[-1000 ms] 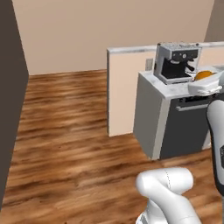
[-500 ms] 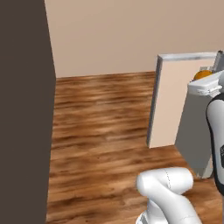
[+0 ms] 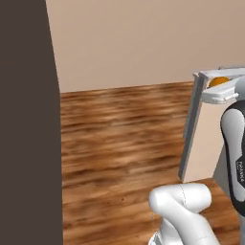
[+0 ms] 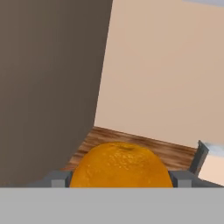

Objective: Retrieve the orange and pear from the fridge and place them into the bowl on the dining table.

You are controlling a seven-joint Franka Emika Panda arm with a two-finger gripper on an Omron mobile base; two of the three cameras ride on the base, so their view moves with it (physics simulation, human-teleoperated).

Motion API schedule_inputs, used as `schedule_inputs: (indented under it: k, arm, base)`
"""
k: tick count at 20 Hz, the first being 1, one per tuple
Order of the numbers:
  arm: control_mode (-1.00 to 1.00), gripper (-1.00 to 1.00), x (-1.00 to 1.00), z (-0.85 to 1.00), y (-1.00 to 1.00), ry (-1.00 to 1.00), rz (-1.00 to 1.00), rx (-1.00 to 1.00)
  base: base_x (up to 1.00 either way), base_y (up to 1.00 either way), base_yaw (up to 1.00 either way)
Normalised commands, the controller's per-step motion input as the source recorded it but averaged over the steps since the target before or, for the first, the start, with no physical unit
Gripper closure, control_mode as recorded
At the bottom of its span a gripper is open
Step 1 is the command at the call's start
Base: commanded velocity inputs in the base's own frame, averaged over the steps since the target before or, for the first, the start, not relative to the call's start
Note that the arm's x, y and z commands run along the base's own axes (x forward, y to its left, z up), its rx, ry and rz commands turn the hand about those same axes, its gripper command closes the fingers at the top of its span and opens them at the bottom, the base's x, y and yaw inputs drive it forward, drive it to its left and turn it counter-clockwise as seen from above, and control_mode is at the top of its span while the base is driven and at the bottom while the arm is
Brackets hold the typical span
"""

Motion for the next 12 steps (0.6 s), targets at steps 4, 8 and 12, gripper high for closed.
schedule_inputs:
  k: [4,8,12]
  arm:
    - [1.0,1.0,0.0,0.0,0.0,0.0,0.0,0.0]
    - [1.0,1.0,0.0,0.0,0.0,0.0,0.0,0.0]
    - [1.0,1.0,0.0,0.0,0.0,0.0,0.0,0.0]
  base:
    - [1.0,0.12,-0.23]
    - [1.0,0.19,-0.24]
    - [1.0,0.29,-0.25]
